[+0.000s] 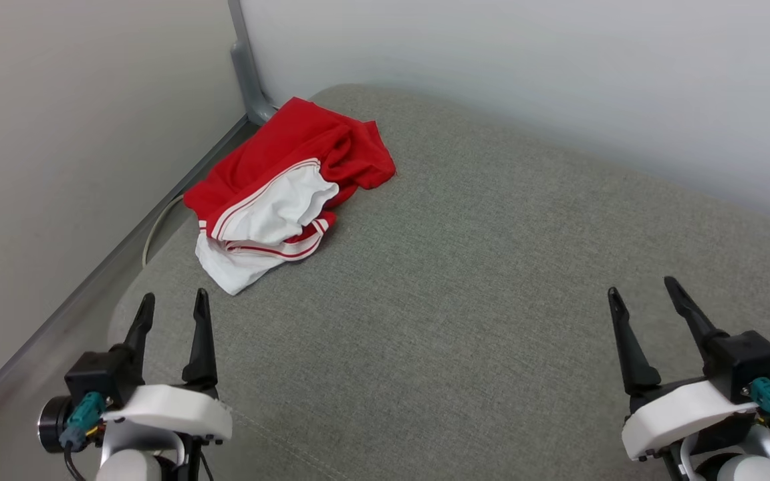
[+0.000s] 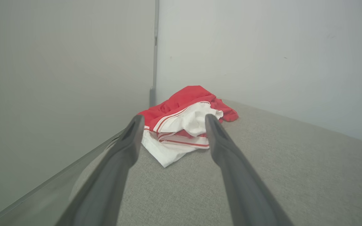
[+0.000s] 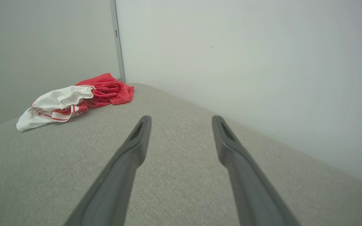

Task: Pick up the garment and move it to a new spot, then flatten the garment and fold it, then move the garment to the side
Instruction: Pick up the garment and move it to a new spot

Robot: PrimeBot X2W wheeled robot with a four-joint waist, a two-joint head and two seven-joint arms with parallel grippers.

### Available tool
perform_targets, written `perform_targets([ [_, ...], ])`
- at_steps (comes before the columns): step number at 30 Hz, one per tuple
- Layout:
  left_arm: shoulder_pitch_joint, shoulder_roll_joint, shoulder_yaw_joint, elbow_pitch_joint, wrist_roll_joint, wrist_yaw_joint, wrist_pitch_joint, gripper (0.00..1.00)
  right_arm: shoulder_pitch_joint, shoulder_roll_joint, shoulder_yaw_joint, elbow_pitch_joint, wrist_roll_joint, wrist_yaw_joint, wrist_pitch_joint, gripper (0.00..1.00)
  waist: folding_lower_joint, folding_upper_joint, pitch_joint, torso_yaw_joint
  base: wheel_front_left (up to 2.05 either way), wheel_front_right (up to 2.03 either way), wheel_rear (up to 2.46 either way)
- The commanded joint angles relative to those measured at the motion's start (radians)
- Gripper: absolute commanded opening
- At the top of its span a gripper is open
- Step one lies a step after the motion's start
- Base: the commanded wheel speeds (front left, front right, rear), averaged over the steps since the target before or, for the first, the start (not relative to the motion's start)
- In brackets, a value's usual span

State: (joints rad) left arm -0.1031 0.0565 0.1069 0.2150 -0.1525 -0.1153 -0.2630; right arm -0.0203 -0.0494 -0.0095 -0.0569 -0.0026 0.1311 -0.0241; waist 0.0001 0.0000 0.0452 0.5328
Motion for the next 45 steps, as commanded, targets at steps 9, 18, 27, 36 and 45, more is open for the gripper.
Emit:
perform_targets([
  [9, -0.213, 0.076, 0.031, 0.141, -0.077, -0.013, -0.003, 1.00, -0.067, -0.002, 0.004, -0.075, -0.063, -0.001, 0.055, 1.00, -0.0001, 0.0000, 0.160, -0.090, 0.00, 0.00, 0.00],
  [18, -0.482, 0.270, -0.093, 0.373, -0.263, -0.015, 0.155, 1.00, -0.165, -0.002, 0.005, -0.125, -0.102, -0.001, 0.075, 1.00, -0.0001, 0.0000, 0.348, -0.209, 0.00, 0.00, 0.00],
  [27, -0.631, 0.526, -0.279, 0.463, -0.556, -0.015, 0.467, 1.00, -0.225, -0.001, 0.018, -0.130, -0.094, -0.001, 0.057, 1.00, -0.0001, 0.0000, 0.463, -0.299, 0.00, 0.00, 0.00],
  [36, -0.650, 0.634, -0.388, 0.578, -0.742, -0.015, 0.658, 1.00, -0.262, -0.001, 0.025, -0.113, -0.079, -0.001, 0.037, 1.00, -0.0001, 0.0000, 0.523, -0.360, 0.00, 0.00, 0.00],
  [45, -0.625, 0.600, -0.470, 0.661, -0.820, -0.015, 0.703, 0.00, -0.260, -0.001, 0.005, -0.099, -0.074, -0.001, 0.037, 1.00, -0.0001, 0.0000, 0.507, -0.362, 0.00, 0.00, 0.00],
])
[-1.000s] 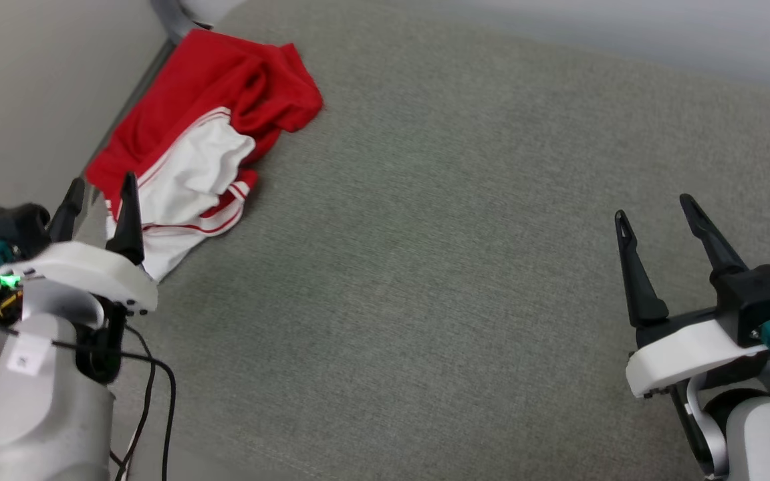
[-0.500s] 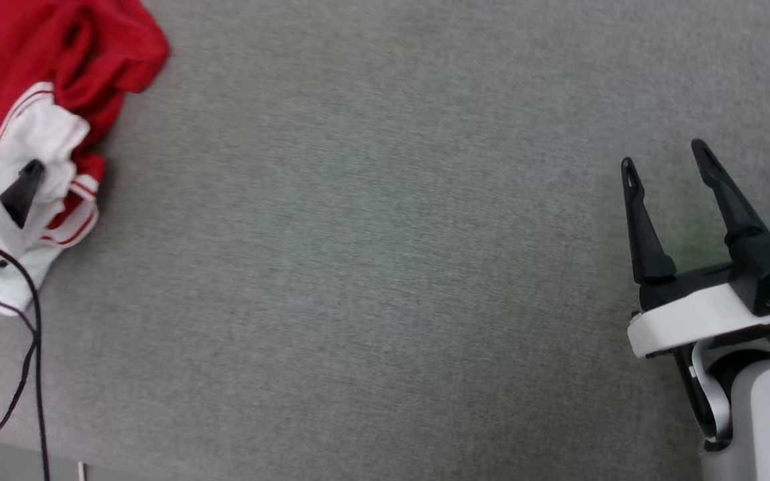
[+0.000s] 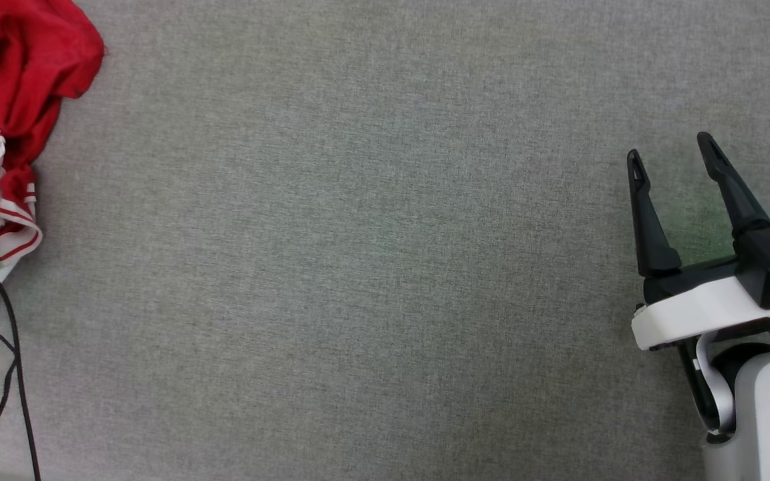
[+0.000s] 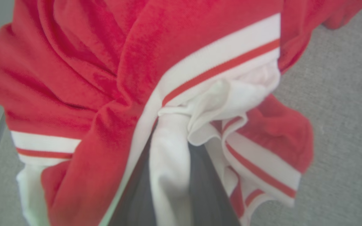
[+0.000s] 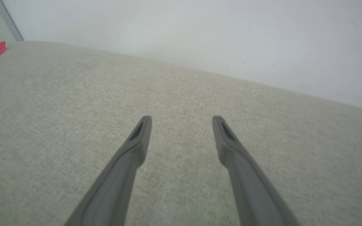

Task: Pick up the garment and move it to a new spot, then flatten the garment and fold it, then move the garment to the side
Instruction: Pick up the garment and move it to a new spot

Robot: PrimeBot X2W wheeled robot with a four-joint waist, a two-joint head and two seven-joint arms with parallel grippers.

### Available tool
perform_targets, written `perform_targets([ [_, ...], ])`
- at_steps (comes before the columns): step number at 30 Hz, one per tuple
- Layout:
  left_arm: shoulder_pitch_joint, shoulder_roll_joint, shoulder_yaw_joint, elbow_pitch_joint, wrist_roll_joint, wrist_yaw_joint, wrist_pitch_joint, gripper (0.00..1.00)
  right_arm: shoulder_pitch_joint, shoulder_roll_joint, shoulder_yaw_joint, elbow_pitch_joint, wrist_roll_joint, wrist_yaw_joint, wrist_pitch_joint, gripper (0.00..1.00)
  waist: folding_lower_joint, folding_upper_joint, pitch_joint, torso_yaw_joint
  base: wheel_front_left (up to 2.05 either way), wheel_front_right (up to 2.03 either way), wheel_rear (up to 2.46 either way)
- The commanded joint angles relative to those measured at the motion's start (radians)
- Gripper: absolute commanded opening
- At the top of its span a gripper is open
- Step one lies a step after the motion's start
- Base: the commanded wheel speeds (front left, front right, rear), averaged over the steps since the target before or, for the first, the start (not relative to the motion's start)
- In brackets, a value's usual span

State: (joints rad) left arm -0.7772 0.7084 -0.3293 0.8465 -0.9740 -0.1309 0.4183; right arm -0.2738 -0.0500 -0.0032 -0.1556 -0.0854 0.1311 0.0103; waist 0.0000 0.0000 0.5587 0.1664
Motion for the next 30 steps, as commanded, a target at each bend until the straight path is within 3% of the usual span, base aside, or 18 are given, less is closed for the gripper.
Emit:
perform_targets([
  [1, 0.045, -0.052, -0.038, 0.035, -0.004, 0.000, 0.016, 0.00, -0.006, -0.001, -0.003, 0.003, 0.007, -0.001, 0.004, 1.00, 0.0000, 0.0000, -0.013, 0.007, 0.00, 0.00, 0.00],
  [5, 0.017, -0.030, -0.051, 0.051, 0.004, 0.000, -0.046, 0.00, 0.003, -0.001, -0.001, 0.008, 0.009, -0.001, 0.003, 1.00, 0.0000, 0.0000, -0.053, 0.016, 0.00, 0.00, 0.00],
  [9, -0.036, -0.008, -0.042, 0.062, 0.029, 0.001, -0.182, 0.00, 0.024, -0.001, -0.012, 0.017, 0.019, -0.001, -0.003, 1.00, 0.0000, 0.0000, -0.105, 0.027, 0.00, 0.00, 0.00],
  [21, -0.043, -0.049, -0.038, 0.089, 0.128, 0.018, -0.639, 0.00, 0.113, 0.000, -0.063, 0.055, 0.089, -0.001, -0.040, 1.00, 0.0000, 0.0000, -0.307, 0.025, 0.00, 0.00, 0.00],
  [26, 0.003, -0.084, -0.016, 0.026, 0.174, 0.061, -0.683, 0.00, 0.156, 0.000, -0.077, 0.069, 0.114, -0.001, -0.046, 1.00, 0.0000, 0.0000, -0.375, 0.005, 0.00, 0.00, 0.00],
  [30, 0.077, -0.117, 0.038, -0.110, 0.237, 0.107, -0.685, 0.00, 0.184, 0.000, -0.088, 0.071, 0.128, -0.001, -0.045, 1.00, 0.0000, 0.0000, -0.411, -0.020, 0.00, 0.00, 0.00],
])
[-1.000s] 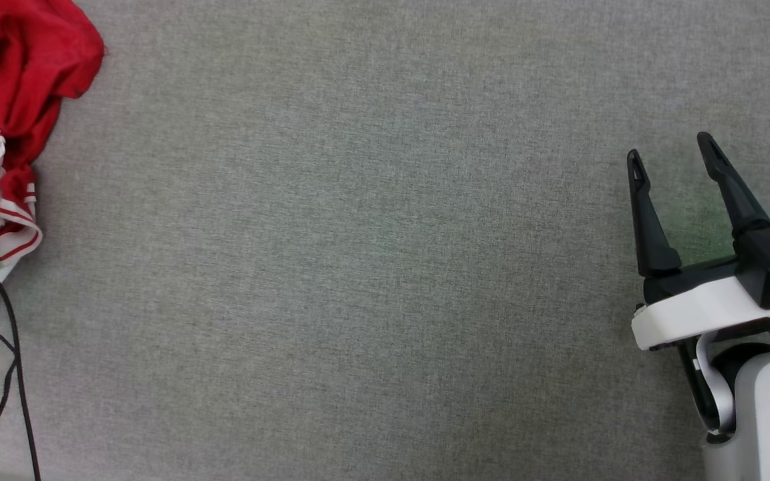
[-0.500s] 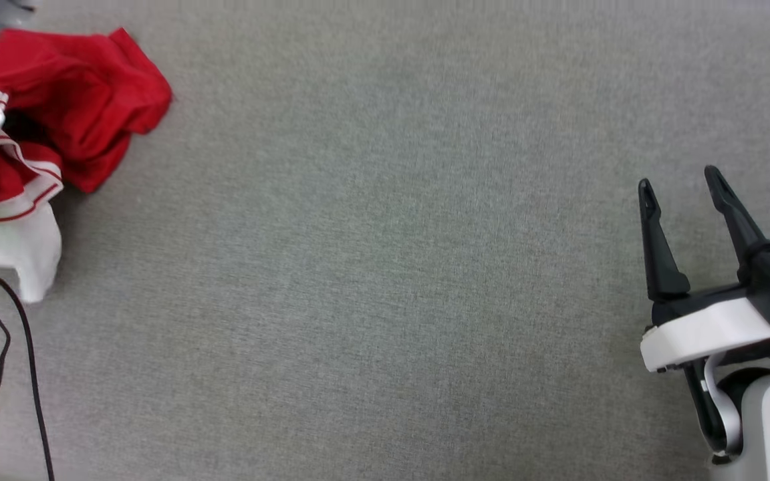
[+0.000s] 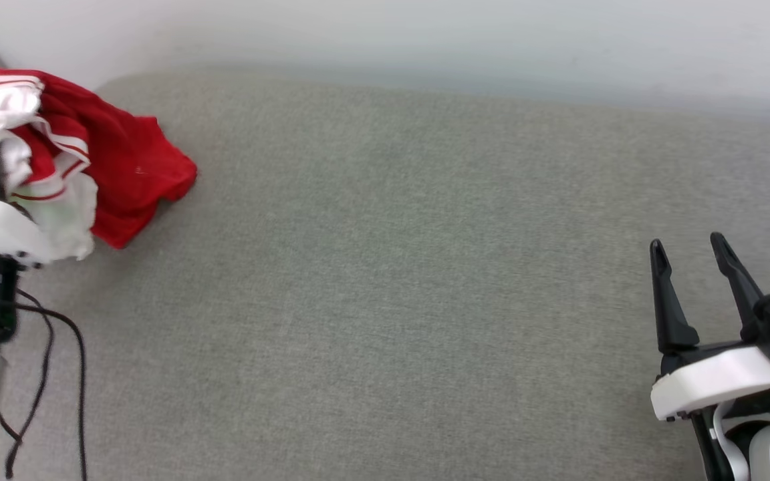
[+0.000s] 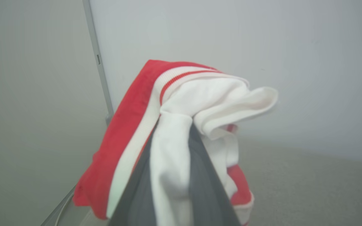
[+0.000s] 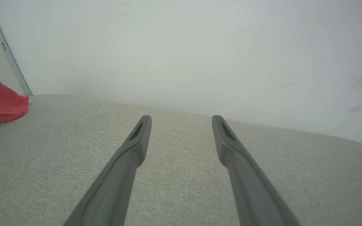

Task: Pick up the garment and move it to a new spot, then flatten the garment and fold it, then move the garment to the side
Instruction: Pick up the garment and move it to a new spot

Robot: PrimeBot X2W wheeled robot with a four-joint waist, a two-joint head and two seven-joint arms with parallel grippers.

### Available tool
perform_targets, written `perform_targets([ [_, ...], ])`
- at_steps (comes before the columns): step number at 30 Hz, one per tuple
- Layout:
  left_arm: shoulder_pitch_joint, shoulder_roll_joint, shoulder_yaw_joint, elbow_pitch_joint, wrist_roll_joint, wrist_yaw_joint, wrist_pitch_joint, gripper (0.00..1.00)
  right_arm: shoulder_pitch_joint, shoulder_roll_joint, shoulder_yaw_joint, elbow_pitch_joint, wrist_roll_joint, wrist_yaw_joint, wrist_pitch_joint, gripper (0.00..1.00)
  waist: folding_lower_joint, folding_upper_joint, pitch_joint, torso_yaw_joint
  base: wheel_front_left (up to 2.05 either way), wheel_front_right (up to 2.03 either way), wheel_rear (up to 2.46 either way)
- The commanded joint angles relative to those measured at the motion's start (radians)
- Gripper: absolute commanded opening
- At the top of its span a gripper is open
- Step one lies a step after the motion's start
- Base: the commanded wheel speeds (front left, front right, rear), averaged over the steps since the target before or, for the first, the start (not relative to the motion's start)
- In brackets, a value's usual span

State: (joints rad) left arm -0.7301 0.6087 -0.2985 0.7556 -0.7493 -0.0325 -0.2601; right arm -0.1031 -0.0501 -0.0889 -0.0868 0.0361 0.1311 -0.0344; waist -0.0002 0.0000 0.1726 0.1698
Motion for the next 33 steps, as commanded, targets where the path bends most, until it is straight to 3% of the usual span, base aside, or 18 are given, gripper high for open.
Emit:
perform_targets([
  [1, 0.060, -0.032, 0.015, -0.056, 0.025, 0.019, -0.006, 0.00, 0.020, 0.000, -0.005, 0.003, 0.010, -0.001, 0.001, 1.00, 0.0002, 0.0000, -0.036, -0.032, 0.00, 0.00, 0.00],
  [6, 0.171, -0.069, 0.030, -0.212, 0.087, 0.051, -0.006, 0.00, 0.049, 0.000, -0.010, 0.005, 0.017, -0.001, 0.004, 1.00, 0.0002, 0.0000, -0.067, -0.084, 0.00, 0.00, 0.00],
  [12, 0.284, -0.137, -0.056, -0.378, 0.114, 0.057, 0.029, 0.00, 0.082, 0.000, -0.017, 0.004, 0.035, -0.001, 0.005, 1.00, 0.0002, 0.0000, -0.096, -0.178, 0.00, 0.00, 0.00],
  [16, 0.303, -0.212, -0.178, -0.490, 0.138, 0.027, 0.096, 0.00, 0.089, 0.000, -0.023, -0.002, 0.045, -0.001, 0.002, 1.00, 0.0002, 0.0000, -0.093, -0.246, 0.00, 0.00, 0.00],
  [24, 0.275, -0.330, -0.356, -0.554, 0.179, -0.036, 0.167, 0.00, 0.087, 0.000, -0.024, 0.002, 0.062, -0.001, -0.009, 1.00, 0.0002, 0.0000, -0.066, -0.310, 0.00, 0.00, 0.00],
  [29, 0.272, -0.402, -0.481, -0.546, 0.199, -0.067, 0.209, 0.00, 0.079, 0.000, -0.022, 0.003, 0.072, -0.001, -0.019, 1.00, 0.0002, 0.0000, -0.029, -0.338, 0.00, 0.00, 0.00],
  [33, 0.283, -0.416, -0.567, -0.494, 0.201, -0.083, 0.254, 0.00, 0.068, 0.000, -0.018, 0.006, 0.081, -0.001, -0.031, 1.00, 0.0002, 0.0000, 0.013, -0.350, 0.00, 0.00, 0.00],
])
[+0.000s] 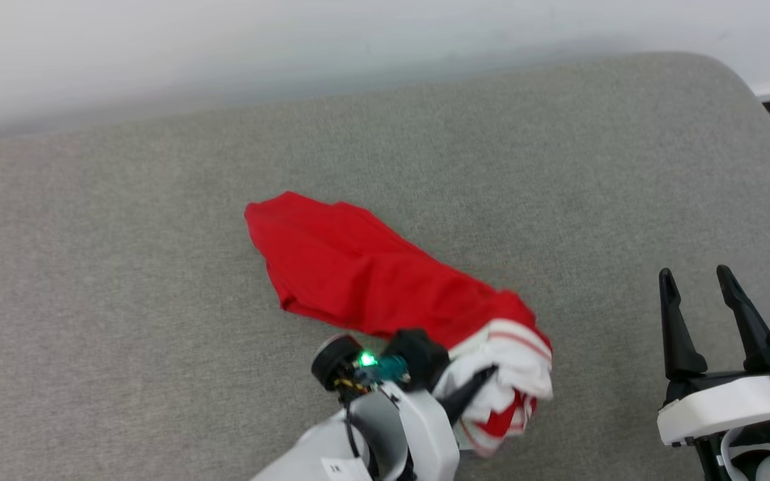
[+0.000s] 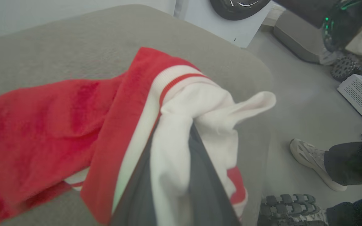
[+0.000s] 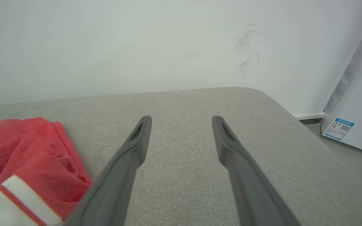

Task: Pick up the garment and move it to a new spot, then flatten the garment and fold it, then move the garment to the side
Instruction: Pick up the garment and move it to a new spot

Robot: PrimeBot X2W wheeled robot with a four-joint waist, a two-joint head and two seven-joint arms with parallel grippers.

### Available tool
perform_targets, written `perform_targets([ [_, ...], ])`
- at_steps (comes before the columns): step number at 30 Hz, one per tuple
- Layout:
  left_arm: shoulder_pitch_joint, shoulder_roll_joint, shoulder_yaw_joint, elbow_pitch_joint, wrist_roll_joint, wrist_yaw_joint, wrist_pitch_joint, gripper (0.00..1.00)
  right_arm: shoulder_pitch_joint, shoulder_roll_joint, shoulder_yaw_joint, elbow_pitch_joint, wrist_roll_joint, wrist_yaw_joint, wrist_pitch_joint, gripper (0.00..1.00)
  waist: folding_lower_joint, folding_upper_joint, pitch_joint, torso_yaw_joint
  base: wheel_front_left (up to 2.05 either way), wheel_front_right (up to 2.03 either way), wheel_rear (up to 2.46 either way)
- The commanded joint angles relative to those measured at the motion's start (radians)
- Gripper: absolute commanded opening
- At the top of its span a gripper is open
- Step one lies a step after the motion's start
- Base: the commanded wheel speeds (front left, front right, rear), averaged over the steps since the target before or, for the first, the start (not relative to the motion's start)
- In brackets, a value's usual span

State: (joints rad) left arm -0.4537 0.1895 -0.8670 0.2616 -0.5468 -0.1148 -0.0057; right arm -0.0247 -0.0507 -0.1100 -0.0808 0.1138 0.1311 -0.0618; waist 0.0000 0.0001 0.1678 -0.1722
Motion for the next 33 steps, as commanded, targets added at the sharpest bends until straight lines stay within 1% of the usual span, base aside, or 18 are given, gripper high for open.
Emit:
perform_targets([
  [1, 0.010, 0.004, -0.019, 0.018, -0.001, -0.006, 0.012, 0.00, -0.013, 0.001, 0.004, 0.002, 0.003, -0.001, -0.008, 1.00, 0.0000, -0.0001, 0.027, -0.009, 0.00, 0.00, 0.00],
  [5, 0.015, 0.012, -0.085, 0.067, -0.021, -0.013, 0.034, 0.00, -0.019, 0.001, 0.004, 0.009, 0.008, -0.001, -0.018, 1.00, 0.0000, -0.0001, 0.056, -0.005, 0.00, 0.00, 0.00],
  [6, 0.014, 0.013, -0.097, 0.072, -0.024, -0.014, 0.031, 0.13, -0.021, 0.001, 0.002, 0.012, 0.008, -0.001, -0.019, 1.00, 0.0000, -0.0001, 0.060, -0.001, 0.00, 0.00, 0.00],
  [7, 0.010, 0.015, -0.106, 0.074, -0.028, -0.014, 0.023, 0.52, -0.023, 0.001, 0.001, 0.013, 0.006, -0.001, -0.020, 1.00, 0.0000, -0.0001, 0.063, 0.005, 0.00, 0.00, 0.00],
  [8, 0.004, 0.016, -0.113, 0.073, -0.026, -0.014, 0.010, 1.00, -0.025, 0.001, 0.000, 0.014, 0.004, -0.001, -0.019, 1.00, 0.0000, -0.0001, 0.064, 0.011, 0.00, 0.00, 0.00],
  [10, -0.008, 0.018, -0.121, 0.068, -0.018, -0.015, -0.023, 1.00, -0.029, 0.001, -0.001, 0.018, -0.003, -0.001, -0.017, 1.00, 0.0000, -0.0001, 0.059, 0.027, 0.00, 0.00, 0.00],
  [14, -0.019, 0.013, -0.108, 0.046, -0.005, -0.012, -0.125, 1.00, -0.031, 0.001, 0.001, 0.017, -0.018, -0.001, -0.006, 1.00, 0.0000, -0.0001, 0.030, 0.059, 0.00, 0.00, 0.00],
  [17, -0.010, 0.009, -0.085, 0.026, 0.003, 0.004, -0.195, 1.00, -0.024, 0.001, 0.001, 0.017, -0.026, -0.001, 0.007, 1.00, 0.0000, -0.0001, -0.002, 0.082, 0.00, 0.00, 0.00],
  [20, 0.010, 0.012, -0.051, 0.003, 0.002, 0.030, -0.233, 1.00, -0.011, 0.001, -0.003, 0.017, -0.036, -0.001, 0.017, 1.00, 0.0000, -0.0001, -0.035, 0.102, 0.00, 0.00, 0.00],
  [26, 0.055, 0.032, 0.069, -0.036, -0.010, 0.105, -0.258, 1.00, 0.016, 0.001, -0.006, -0.002, -0.043, -0.001, 0.043, 1.00, 0.0000, -0.0001, -0.074, 0.133, 0.00, 0.00, 0.00],
  [33, 0.119, 0.054, 0.256, -0.077, 0.015, 0.179, -0.261, 1.00, 0.047, 0.001, -0.009, -0.011, -0.034, -0.001, 0.061, 1.00, 0.0000, -0.0001, -0.105, 0.166, 0.00, 0.00, 0.00],
])
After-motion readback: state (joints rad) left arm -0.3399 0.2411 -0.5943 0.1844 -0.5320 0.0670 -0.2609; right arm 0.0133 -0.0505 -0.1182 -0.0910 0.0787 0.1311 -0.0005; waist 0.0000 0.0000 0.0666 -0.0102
